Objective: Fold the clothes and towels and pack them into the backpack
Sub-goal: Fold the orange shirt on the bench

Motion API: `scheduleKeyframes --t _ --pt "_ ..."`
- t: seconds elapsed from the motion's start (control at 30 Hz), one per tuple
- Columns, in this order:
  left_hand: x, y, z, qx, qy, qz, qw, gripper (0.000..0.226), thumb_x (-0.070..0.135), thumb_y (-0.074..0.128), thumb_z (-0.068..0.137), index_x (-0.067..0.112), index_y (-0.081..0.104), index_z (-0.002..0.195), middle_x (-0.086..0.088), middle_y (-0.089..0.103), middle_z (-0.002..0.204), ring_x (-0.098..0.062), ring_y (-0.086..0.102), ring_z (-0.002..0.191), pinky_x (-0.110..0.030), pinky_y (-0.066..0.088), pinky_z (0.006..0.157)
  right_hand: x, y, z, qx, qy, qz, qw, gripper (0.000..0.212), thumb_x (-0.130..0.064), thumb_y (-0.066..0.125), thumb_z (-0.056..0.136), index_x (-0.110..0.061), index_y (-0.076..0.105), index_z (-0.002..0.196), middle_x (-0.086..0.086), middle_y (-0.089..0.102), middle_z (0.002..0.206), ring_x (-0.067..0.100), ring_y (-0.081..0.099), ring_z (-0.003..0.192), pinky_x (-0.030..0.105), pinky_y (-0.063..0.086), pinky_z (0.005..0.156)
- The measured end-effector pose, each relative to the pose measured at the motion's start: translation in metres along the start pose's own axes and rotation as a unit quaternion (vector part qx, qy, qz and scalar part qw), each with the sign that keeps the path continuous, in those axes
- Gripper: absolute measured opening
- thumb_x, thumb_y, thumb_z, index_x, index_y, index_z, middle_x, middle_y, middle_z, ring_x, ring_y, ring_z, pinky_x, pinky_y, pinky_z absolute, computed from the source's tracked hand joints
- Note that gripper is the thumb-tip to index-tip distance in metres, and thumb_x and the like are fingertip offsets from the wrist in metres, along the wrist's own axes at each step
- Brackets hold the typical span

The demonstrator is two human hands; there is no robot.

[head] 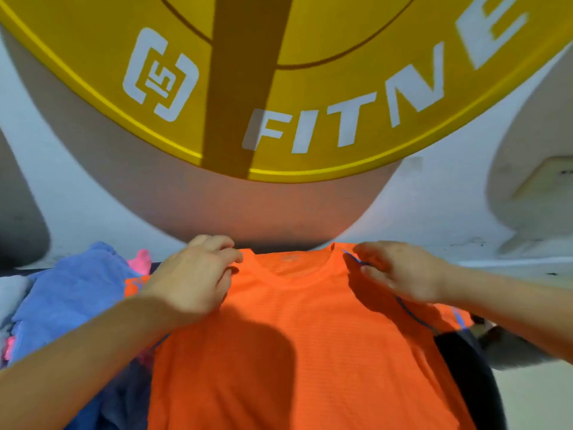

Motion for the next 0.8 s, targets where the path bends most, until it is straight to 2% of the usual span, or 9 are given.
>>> scheduleKeyframes --t 0.1,0.2,0.27,0.37,0.43,0.5,0.57,0.7,0.8 --pt "0.088 -0.002 0.012 -0.005 0.113 0.025 0.993 0.040 0.037 0.035 0.081 0.031 0.066 0.104 0.003 0.060 0.121 -0.021 0.056 0.112 -0.042 0.055 0.081 0.074 -0.009 -0.030 -0.021 0.113 0.104 0.988 0.041 -0.034 0.054 0.094 -0.021 0.049 0.133 0.006 0.059 0.127 0.018 0.058 0.112 0.026 0.044 0.091" --pt "0.159 0.033 0.020 -0.087 0.149 0.027 0.985 0.041 0.036 0.036 0.090 0.033 0.049 0.129 0.003 0.036 0.146 -0.020 0.032 0.136 -0.042 0.042 0.102 0.131 0.011 -0.060 -0.007 0.213 0.223 0.951 0.044 -0.030 0.060 0.092 -0.016 0.050 0.132 0.012 0.061 0.120 0.022 0.062 0.099 0.025 0.044 0.082" --pt "0.195 0.057 0.024 -0.133 0.125 0.026 0.983 0.044 0.035 0.046 0.093 0.030 0.040 0.136 0.002 0.026 0.149 -0.021 0.022 0.138 -0.039 0.036 0.105 0.149 0.028 -0.067 0.026 0.243 0.315 0.917 0.039 -0.027 0.063 0.090 -0.013 0.053 0.126 0.014 0.068 0.105 0.024 0.064 0.082 0.025 0.046 0.070" --pt "0.243 0.063 0.031 -0.035 0.124 -0.021 0.991 0.038 0.045 0.053 0.079 0.028 0.061 0.111 0.002 0.055 0.110 -0.021 0.055 0.107 -0.031 0.051 0.078 0.154 0.060 -0.061 0.023 0.256 0.396 0.882 0.031 -0.031 0.068 0.087 -0.016 0.057 0.112 0.007 0.072 0.083 0.011 0.062 0.057 0.020 0.044 0.052" --pt "0.261 0.068 0.036 -0.001 0.102 -0.059 0.993 0.040 0.056 0.042 0.066 0.031 0.065 0.087 0.009 0.057 0.082 -0.014 0.062 0.079 -0.021 0.051 0.058 0.161 0.071 -0.054 0.038 0.278 0.428 0.859 0.036 -0.042 0.069 0.083 -0.014 0.060 0.104 0.002 0.069 0.077 0.007 0.060 0.052 0.020 0.043 0.050" --pt "0.279 0.075 0.040 0.010 0.084 -0.068 0.994 0.044 0.065 0.044 0.059 0.034 0.062 0.085 0.012 0.056 0.076 -0.011 0.059 0.072 -0.021 0.049 0.055 0.162 0.083 -0.049 0.012 0.306 0.503 0.808 0.040 -0.047 0.063 0.087 -0.008 0.064 0.094 0.003 0.067 0.072 0.013 0.060 0.054 0.022 0.047 0.052" --pt "0.295 0.076 0.044 0.014 0.081 -0.068 0.994 0.047 0.066 0.064 0.050 0.034 0.065 0.084 0.013 0.057 0.074 -0.010 0.059 0.071 -0.021 0.048 0.055 0.156 0.088 -0.045 -0.013 0.307 0.557 0.771 0.034 -0.035 0.059 0.093 -0.005 0.063 0.077 0.003 0.062 0.055 0.013 0.056 0.044 0.019 0.045 0.045" --pt "0.298 0.087 0.055 0.029 0.059 -0.062 0.996 0.034 0.041 0.084 0.038 0.029 0.065 0.063 0.010 0.053 0.061 -0.009 0.056 0.056 -0.020 0.043 0.045 0.177 0.089 -0.038 0.052 0.319 0.476 0.818 0.033 -0.014 0.068 0.087 -0.013 0.053 0.059 0.000 0.051 0.046 0.010 0.042 0.038 0.020 0.033 0.043" --pt "0.302 0.076 0.056 0.090 0.092 -0.089 0.988 0.022 0.032 0.078 0.050 0.026 0.060 0.062 0.009 0.048 0.062 -0.010 0.052 0.056 -0.024 0.039 0.044 0.191 0.073 -0.039 0.123 0.327 0.482 0.803 0.030 -0.005 0.062 0.090 -0.009 0.053 0.062 0.004 0.050 0.046 0.016 0.044 0.042 0.022 0.035 0.045"
Point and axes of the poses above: each hand's wrist, its own z-axis towards the middle knuckle, its own y-axis out of the palm, x = y × z, the point moved 10 cm from there along z, towards the middle knuckle
